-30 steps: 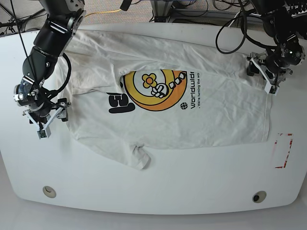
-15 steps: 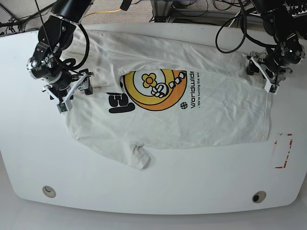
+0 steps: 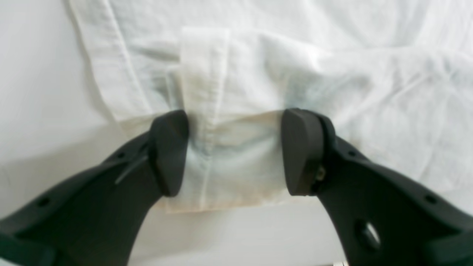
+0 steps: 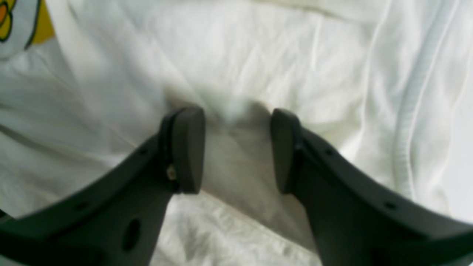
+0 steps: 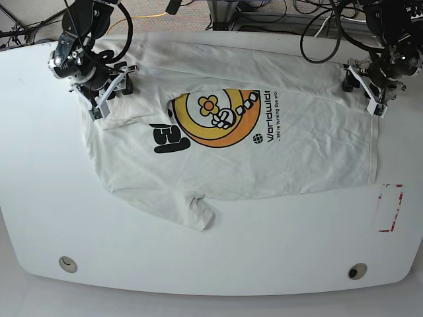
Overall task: Fold the T-shirt properly
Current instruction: 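Pinch the collar-side edge with both grippers and pull it straight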
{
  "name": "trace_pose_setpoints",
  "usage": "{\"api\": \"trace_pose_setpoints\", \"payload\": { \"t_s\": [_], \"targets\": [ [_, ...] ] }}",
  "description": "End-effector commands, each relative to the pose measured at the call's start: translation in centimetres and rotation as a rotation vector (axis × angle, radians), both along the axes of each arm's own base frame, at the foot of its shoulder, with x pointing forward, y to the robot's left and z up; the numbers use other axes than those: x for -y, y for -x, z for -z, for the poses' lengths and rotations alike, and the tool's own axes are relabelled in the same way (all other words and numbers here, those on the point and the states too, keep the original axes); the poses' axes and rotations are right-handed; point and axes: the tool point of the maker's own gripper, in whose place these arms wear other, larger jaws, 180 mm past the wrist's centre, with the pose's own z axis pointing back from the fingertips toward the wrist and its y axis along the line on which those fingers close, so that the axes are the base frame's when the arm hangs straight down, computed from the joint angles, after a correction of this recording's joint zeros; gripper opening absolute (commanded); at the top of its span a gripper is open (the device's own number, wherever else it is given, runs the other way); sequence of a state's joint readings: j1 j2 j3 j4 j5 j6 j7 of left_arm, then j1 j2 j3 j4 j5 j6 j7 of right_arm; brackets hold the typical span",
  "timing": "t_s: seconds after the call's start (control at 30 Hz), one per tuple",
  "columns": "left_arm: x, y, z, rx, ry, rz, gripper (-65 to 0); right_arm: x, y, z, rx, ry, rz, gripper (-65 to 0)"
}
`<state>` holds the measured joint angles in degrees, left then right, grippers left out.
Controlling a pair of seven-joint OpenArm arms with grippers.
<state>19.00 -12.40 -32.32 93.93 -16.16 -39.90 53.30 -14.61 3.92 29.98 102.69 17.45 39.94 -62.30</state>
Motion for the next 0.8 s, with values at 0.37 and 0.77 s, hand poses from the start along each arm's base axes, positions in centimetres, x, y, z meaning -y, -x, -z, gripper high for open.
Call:
{"api": "trace_pose_setpoints", "payload": {
  "t_s": [0.37,0.77],
  "targets": [
    [-2.2,4.4,0.9,-0.188,-0.113,0.02,-27.8,0.6,0.4,-1.4,0.025,0.042,-0.016,-38.0],
    [-1.9,-1.4,-5.7,0.032,-0.191,0.045,-27.8,1.2,-4.7,-6.4,0.167,0.119,-0.03,-37.3]
  ]
}}
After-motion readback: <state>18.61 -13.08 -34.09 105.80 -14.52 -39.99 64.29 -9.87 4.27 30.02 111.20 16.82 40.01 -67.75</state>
